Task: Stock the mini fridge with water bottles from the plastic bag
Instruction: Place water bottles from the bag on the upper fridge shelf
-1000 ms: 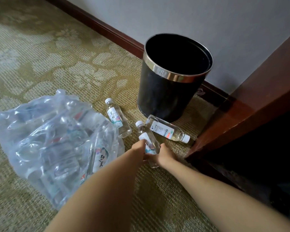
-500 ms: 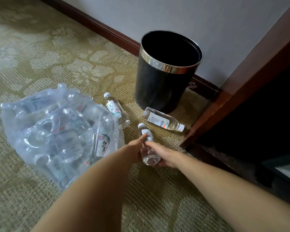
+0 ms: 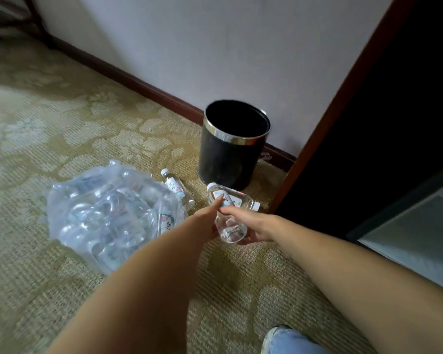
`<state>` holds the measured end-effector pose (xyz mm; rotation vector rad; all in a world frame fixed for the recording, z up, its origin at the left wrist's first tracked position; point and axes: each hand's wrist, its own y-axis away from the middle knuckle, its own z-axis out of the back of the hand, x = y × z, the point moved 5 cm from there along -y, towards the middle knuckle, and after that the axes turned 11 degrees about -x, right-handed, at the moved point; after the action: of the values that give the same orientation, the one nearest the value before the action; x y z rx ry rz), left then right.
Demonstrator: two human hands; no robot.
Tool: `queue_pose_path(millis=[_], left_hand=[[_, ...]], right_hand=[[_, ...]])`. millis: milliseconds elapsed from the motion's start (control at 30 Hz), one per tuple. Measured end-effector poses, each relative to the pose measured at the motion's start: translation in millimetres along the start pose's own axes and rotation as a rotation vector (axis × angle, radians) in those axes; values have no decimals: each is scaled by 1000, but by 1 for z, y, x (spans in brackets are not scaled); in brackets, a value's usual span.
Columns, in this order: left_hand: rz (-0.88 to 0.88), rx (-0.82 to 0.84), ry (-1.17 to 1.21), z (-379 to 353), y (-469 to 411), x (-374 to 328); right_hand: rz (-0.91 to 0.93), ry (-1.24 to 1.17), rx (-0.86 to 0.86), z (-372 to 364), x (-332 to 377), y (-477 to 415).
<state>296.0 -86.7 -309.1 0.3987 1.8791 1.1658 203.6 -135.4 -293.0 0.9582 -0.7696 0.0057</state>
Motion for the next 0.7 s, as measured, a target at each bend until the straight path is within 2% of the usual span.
queue_pose_path(millis=[233, 400, 467, 600, 700], left_hand=[[-277, 118, -4, 0, 122, -20], [-467, -2, -44, -5, 204, -20], [-532, 12, -70, -15, 229, -14], [-647, 63, -43, -36, 273, -13], [-742, 114, -38, -48, 292, -20]], right_hand=[[160, -42, -88, 6, 42, 125], [249, -253, -115, 5, 44, 195], [288, -376, -121, 7, 44, 220], [363, -543, -240, 18, 47, 255], [433, -588, -318, 30, 52, 273]])
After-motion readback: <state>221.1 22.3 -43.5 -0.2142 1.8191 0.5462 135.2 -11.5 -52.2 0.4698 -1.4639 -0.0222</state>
